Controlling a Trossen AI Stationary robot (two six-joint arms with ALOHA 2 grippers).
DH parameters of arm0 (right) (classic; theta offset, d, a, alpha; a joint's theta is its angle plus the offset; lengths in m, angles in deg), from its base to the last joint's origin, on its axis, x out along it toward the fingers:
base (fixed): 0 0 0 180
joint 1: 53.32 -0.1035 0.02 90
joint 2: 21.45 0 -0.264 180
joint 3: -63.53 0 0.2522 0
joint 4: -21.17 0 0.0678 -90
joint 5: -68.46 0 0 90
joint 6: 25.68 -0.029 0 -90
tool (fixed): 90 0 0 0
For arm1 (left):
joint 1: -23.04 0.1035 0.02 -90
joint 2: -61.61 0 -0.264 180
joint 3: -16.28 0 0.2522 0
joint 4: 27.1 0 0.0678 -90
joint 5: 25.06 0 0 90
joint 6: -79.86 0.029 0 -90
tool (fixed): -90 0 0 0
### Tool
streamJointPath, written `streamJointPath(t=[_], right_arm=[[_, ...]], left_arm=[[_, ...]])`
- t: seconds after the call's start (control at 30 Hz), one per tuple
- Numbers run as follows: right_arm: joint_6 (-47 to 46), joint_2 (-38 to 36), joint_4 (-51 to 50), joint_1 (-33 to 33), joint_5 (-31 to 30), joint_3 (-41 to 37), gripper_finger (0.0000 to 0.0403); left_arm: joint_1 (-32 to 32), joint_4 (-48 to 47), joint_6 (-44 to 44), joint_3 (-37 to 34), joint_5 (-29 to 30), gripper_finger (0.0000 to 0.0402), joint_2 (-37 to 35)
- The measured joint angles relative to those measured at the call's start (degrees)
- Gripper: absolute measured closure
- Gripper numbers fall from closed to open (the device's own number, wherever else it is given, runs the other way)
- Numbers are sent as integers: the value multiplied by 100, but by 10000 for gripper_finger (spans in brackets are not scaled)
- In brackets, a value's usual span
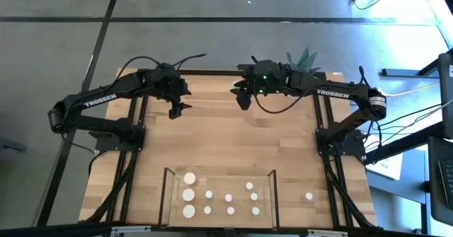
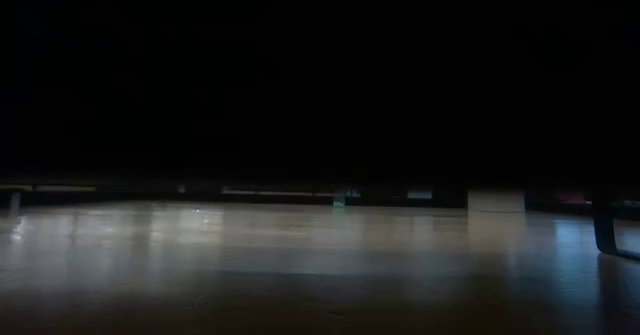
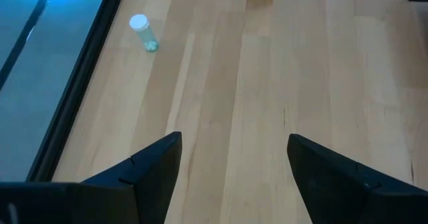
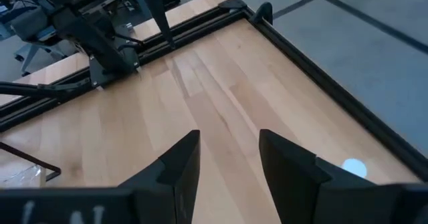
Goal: Pick and place medicine bottles onto shelf by color
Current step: Put the blue pill bottle on the shelf aligned with the other blue pill bottles
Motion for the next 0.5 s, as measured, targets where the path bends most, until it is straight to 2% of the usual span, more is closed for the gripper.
streamJointPath(t=[0.13, 0.5], right_arm=[[-410, 63, -297, -2, -6, 2, 247], [-187, 208, -13, 18, 403, 2, 247]], left_arm=[[0, 0, 0, 0, 0, 137, 0], [0, 0, 2, 0, -2, 137, 0]])
